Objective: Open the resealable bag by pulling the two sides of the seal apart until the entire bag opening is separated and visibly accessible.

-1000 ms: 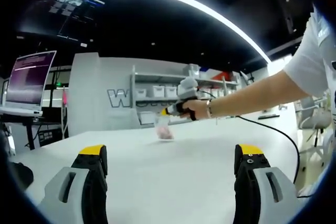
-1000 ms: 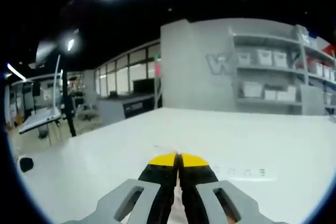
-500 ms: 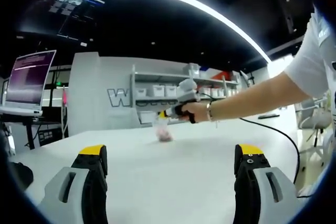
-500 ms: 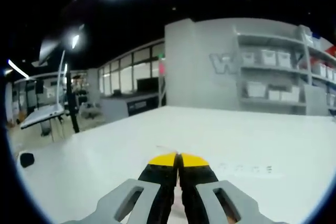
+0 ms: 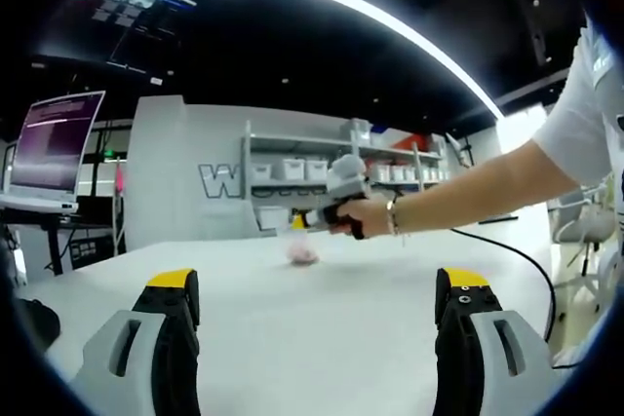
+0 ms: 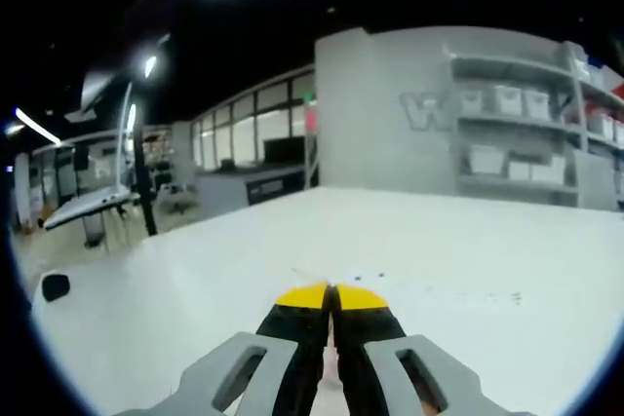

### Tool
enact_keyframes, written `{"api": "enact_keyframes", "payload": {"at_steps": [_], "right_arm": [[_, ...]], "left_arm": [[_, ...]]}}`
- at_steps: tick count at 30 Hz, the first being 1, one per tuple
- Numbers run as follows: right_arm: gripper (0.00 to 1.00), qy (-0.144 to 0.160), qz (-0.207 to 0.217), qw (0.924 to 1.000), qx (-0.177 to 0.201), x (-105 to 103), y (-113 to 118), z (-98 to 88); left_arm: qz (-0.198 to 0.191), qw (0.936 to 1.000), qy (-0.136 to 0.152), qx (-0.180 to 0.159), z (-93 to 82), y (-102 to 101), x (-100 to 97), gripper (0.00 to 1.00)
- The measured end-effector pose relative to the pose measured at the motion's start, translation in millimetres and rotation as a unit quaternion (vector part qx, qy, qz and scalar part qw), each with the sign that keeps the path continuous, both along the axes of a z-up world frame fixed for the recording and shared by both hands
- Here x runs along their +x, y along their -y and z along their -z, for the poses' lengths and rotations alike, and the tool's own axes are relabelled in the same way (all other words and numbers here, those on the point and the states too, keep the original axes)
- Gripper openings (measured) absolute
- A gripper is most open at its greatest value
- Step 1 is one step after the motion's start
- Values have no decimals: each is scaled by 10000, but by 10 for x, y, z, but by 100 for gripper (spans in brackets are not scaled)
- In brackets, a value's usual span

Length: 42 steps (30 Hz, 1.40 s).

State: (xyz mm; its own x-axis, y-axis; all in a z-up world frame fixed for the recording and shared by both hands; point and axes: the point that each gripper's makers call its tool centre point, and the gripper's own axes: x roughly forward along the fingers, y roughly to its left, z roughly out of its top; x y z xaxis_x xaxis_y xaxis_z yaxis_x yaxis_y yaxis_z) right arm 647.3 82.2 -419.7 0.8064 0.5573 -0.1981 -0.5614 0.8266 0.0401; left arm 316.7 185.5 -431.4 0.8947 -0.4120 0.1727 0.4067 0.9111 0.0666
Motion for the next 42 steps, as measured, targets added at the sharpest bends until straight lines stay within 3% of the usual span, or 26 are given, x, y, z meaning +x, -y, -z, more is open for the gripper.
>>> {"api": "enact_keyframes", "payload": {"at_steps": [16,42], "right_arm": [[0,-90,-264,9995,-158,-130,-164,153],[2,-52,-641,9965,-527,-597,-369,410]], "left_arm": [[25,10000,21,-14,-16,4,4,99],[45,10000,37,-20,-15,9,-21,99]]}}
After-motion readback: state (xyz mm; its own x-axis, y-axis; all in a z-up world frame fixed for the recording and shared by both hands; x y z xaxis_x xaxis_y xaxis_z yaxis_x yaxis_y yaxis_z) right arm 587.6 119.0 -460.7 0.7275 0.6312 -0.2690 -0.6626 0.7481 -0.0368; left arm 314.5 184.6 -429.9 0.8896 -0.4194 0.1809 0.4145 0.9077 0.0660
